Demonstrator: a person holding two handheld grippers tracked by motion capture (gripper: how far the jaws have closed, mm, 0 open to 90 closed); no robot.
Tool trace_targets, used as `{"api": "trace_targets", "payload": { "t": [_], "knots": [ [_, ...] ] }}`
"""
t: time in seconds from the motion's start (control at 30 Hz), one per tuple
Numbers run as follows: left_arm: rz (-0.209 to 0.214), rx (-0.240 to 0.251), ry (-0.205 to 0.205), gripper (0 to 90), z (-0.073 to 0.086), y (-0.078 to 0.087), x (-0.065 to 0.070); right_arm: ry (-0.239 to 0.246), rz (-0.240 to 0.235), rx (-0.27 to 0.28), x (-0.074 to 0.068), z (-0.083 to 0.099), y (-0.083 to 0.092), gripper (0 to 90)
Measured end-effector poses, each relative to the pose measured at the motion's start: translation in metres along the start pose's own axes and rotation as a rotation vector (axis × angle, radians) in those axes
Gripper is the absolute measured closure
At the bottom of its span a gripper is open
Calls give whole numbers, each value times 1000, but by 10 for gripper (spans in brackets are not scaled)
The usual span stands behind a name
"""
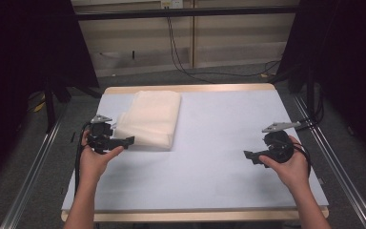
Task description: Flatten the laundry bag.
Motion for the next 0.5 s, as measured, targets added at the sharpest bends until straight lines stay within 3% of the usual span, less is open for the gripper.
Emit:
{"api": "trace_targets", "payload": {
  "t": [0.5],
  "knots": [
    [9, 23, 36, 82, -1, -5, -3, -28, 26, 19, 8, 3, -2, 92]
  ]
}}
Point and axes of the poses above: each handheld gripper's, and its own axes: y roughly backward along the jaws, z roughly out of its underside, x roughly to its right, the point moved 2 cm from there along -y, roughly forward along the jaws, and after that the axes turned 10 degrees about -y, right-handed, at the moved point
